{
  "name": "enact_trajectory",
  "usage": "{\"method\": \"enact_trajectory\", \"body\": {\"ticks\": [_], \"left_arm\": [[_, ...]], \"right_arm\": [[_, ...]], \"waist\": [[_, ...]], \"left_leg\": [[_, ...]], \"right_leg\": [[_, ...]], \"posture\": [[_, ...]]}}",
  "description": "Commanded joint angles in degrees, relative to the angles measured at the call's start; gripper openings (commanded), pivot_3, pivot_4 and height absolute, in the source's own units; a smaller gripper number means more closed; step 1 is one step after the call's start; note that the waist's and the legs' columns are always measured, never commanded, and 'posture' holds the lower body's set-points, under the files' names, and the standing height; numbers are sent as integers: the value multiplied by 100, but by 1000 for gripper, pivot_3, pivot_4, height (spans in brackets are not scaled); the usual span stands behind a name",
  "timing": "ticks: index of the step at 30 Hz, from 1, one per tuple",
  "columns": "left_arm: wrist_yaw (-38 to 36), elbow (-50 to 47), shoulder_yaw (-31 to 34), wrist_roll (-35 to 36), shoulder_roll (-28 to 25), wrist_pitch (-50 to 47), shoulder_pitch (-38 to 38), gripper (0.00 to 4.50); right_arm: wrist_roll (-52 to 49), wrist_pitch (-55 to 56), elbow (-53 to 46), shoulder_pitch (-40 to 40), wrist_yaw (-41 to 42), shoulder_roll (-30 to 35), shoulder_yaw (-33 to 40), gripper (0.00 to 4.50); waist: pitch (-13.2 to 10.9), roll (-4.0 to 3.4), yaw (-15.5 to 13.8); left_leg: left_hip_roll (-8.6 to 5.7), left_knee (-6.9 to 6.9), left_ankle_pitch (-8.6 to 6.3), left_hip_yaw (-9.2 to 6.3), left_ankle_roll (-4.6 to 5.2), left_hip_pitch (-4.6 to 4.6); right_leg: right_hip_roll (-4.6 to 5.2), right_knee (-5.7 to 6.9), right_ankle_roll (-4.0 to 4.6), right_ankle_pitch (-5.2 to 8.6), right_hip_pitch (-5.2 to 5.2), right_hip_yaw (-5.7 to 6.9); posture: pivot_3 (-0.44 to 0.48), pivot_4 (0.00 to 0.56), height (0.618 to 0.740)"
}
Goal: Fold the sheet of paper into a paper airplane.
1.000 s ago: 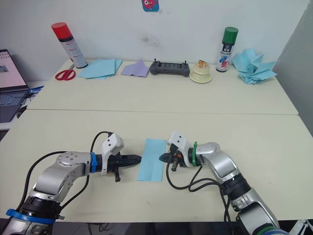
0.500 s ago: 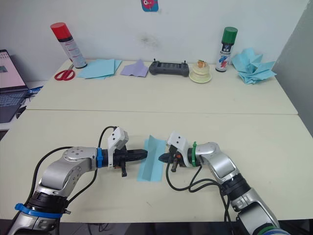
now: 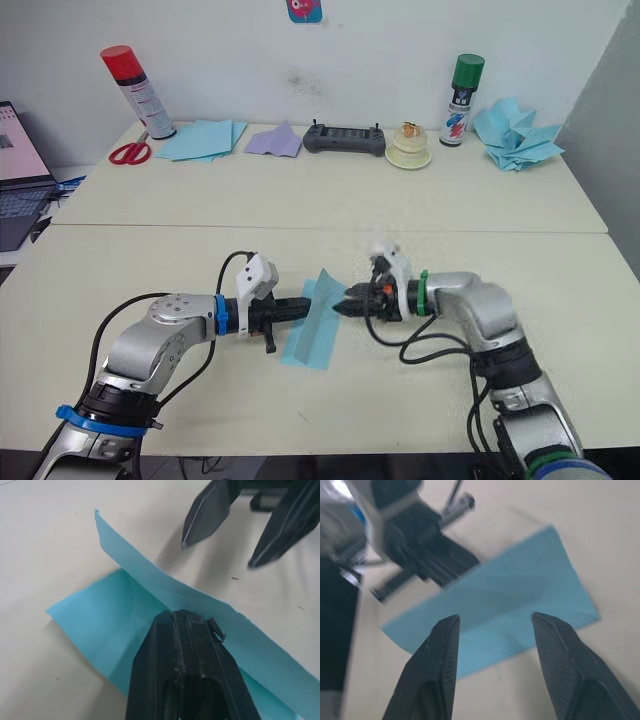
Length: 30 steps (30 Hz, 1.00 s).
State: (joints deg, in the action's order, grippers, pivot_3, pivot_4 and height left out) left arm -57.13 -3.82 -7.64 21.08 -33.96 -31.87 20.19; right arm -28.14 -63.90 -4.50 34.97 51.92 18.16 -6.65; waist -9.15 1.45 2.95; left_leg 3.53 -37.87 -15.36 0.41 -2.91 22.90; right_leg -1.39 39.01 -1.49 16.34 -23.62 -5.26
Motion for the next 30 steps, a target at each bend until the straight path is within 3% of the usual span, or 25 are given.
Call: {"method": "enact_trajectory", "body": {"ticks": [1, 8, 17, 30], "left_arm": [[-45, -94, -22, -1, 51, 124, 118, 0], [-13, -484, -26, 184, 145, -149, 131, 0], [140, -834, -95, 344, 314, -409, 1, 0], [196, -867, -214, 259, 346, -437, -62, 0]], "right_arm": [[-687, -1260, -191, 161, -483, -297, 732, 2396], [-922, -2398, -223, 164, -1305, -714, 1248, 2396], [-1153, -2860, -135, 211, -2122, -1543, 2007, 2396], [-1307, -2757, -216, 195, -2147, -842, 1514, 2396]], "waist": [[0, 0, -4], [0, 0, 9], [-1, -2, 32], [-1, -2, 35]], "left_leg": [[0, 0, 0, -2, 0, 1], [-3, 0, 0, 2, 0, 4], [-2, 2, 0, -1, 0, 5], [-3, 3, 0, 2, 0, 4]], "right_leg": [[0, 0, 0, 0, 0, 2], [4, -2, 0, 0, 0, 0], [2, -2, -1, 0, -1, 2], [2, -3, -2, 1, -1, 0]], "posture": [[0, 150, 740], [0, 150, 740], [0, 150, 740], [0, 150, 740]]}}
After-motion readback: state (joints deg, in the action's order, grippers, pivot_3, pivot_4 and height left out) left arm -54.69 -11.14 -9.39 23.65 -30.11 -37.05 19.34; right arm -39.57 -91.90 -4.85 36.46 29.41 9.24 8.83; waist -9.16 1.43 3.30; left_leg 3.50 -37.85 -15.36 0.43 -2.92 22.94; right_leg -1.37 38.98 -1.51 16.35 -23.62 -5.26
